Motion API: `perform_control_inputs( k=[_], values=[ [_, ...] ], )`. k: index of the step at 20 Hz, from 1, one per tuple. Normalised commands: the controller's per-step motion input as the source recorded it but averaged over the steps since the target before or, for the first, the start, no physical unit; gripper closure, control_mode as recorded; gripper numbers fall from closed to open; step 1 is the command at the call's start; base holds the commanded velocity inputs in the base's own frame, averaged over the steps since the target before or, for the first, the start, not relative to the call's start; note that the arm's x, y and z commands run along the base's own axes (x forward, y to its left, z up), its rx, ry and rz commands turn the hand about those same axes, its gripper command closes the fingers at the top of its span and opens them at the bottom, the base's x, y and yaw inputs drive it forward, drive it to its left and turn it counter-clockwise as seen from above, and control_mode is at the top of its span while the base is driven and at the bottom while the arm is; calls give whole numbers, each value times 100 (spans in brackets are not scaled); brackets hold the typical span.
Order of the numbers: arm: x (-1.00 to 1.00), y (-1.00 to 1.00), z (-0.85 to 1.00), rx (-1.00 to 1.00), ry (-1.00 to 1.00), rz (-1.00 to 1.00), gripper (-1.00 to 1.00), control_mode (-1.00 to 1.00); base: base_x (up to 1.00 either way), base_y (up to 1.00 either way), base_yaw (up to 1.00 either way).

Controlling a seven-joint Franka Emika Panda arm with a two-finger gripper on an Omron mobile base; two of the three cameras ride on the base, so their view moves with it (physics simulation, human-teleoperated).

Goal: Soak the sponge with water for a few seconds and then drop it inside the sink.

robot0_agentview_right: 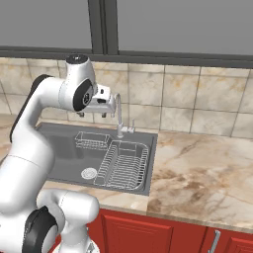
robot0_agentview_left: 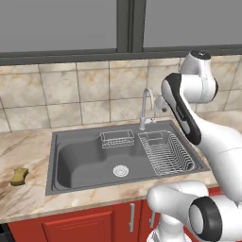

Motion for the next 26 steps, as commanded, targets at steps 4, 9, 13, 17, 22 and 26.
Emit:
perform_control_inputs(
  k=[4, 9, 13, 17, 22, 26],
  values=[
    [-17, -24, 0, 0, -12, 0, -100, -100, 0, 0, 0],
    [-14, -20, 0, 0, -10, 0, -100, -100, 0, 0, 0],
    [-9, -14, 0, 0, -9, 0, -100, -100, 0, 0, 0],
    [-1, -34, 0, 0, -6, 0, -100, -100, 0, 0, 0],
    [0, -34, 0, 0, -2, 0, -100, -100, 0, 0, 0],
    [0, -24, 0, 0, -1, 0, -100, -100, 0, 0, 0]
  ],
)
